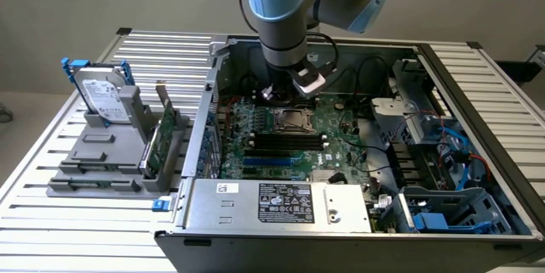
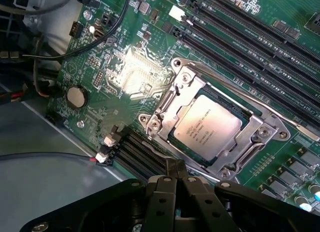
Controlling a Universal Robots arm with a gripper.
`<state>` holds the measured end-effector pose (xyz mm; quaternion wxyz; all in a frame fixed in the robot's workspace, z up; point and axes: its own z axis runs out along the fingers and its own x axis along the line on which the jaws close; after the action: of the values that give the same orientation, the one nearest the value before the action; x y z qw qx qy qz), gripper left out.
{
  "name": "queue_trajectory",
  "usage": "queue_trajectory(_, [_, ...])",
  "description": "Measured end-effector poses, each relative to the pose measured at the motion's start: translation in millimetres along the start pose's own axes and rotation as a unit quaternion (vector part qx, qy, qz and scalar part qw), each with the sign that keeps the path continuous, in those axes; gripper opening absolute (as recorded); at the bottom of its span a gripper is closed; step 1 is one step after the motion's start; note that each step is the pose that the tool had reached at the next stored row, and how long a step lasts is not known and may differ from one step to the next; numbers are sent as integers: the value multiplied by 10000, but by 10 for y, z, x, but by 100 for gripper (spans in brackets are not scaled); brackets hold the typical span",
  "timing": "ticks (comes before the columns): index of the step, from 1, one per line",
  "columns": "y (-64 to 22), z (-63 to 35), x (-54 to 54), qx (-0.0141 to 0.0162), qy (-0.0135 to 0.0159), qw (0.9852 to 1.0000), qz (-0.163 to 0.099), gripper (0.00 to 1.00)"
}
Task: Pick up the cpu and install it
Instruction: 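Close the cpu cover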
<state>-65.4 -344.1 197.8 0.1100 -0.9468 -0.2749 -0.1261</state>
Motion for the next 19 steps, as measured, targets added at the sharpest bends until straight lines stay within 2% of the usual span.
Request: queue_trajectory(19, [-12, 56, 15, -1, 0, 10000, 0, 11])
